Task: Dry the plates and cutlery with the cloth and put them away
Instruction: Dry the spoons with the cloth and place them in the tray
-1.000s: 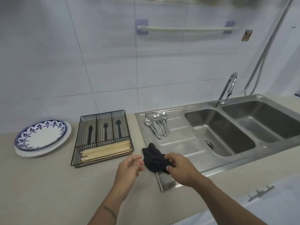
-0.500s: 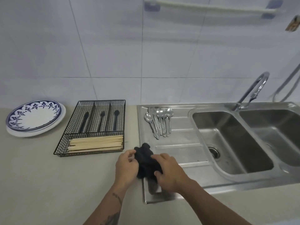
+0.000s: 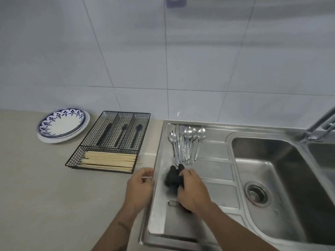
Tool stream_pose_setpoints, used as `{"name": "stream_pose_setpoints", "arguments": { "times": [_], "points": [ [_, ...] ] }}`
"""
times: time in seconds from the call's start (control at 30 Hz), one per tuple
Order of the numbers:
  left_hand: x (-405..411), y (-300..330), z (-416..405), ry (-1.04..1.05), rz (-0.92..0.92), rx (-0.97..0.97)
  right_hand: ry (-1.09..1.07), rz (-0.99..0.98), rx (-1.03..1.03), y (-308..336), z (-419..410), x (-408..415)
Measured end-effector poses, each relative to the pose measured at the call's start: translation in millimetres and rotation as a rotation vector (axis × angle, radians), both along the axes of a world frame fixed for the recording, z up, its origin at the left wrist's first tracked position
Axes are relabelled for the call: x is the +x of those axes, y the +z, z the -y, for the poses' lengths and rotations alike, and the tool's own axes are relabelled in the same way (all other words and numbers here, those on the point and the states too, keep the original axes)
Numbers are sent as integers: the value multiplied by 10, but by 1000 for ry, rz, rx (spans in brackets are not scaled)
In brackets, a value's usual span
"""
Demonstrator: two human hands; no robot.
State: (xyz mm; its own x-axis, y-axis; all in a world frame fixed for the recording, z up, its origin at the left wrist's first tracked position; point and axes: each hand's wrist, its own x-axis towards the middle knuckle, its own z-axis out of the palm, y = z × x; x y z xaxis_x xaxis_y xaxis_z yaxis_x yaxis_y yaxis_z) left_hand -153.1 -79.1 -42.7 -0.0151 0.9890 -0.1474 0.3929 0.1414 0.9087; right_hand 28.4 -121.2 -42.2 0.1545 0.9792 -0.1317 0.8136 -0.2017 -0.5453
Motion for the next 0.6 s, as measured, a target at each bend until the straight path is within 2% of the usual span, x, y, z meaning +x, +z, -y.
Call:
{"name": "stream_pose_setpoints", "arguments": {
  "times": [0.13,0.37,0.6],
  "points": [
    [409,26,-208,-24,-5,-13,-101,-121,24,117,-38,558],
    [1041,-54,-754,-19,-177,-80,-197,-350,-51,153,-75,1158],
    [1506,-191,-1147,-32,-523,-27,-198,-380,-95,-36,-247,1448]
  ]
}}
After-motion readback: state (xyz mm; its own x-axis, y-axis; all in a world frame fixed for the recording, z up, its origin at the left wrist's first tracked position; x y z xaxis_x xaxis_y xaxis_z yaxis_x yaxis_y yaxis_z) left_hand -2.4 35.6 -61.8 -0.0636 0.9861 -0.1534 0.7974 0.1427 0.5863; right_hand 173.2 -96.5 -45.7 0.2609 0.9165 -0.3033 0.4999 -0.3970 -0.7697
